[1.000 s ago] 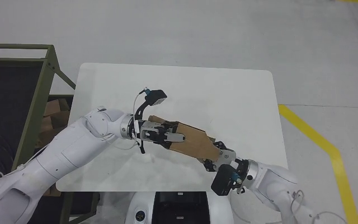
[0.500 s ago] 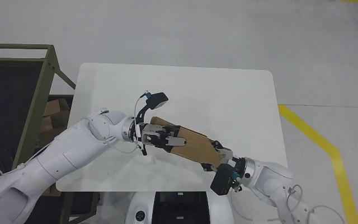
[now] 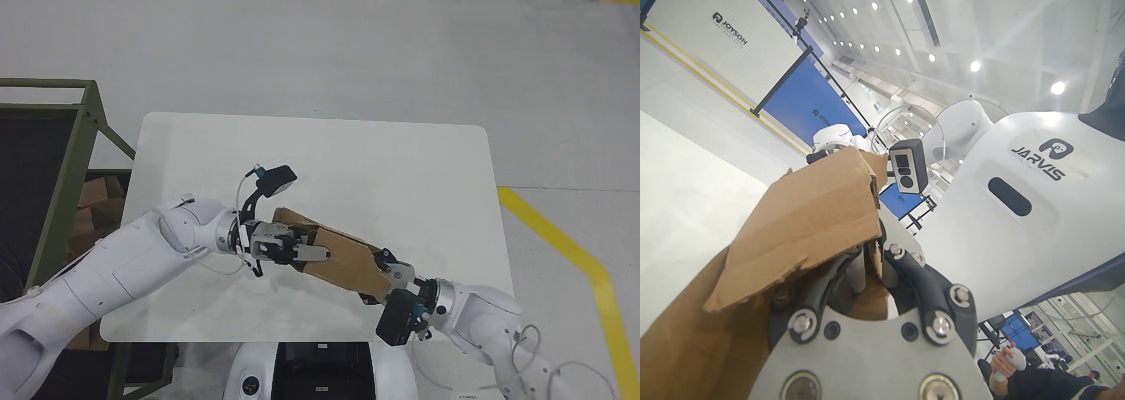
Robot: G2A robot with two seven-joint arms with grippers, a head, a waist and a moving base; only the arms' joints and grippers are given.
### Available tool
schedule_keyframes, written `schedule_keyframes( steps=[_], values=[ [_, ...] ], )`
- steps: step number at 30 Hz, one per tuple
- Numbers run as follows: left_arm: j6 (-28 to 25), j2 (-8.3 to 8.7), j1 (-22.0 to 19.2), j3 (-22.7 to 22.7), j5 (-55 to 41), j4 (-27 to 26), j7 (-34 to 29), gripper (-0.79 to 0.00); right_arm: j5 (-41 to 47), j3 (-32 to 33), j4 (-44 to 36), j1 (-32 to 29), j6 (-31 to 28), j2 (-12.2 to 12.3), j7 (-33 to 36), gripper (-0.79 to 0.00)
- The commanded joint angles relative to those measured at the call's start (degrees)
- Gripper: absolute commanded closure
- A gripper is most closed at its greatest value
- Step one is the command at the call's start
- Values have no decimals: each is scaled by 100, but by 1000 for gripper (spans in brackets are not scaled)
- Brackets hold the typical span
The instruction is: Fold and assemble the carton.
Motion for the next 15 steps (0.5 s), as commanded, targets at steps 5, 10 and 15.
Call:
schedule_keyframes(
  steps=[5,10,15],
  values=[
    [0,89,-58,-15,-130,-27,0,0,69,443,-130,-437,-10,79,-200,-314],
    [0,136,-23,-146,-92,-64,0,0,121,901,-245,-957,134,145,-512,-329],
    [0,167,90,-383,100,-107,1,0,413,1333,-197,-1434,175,191,-883,-357]
  ],
)
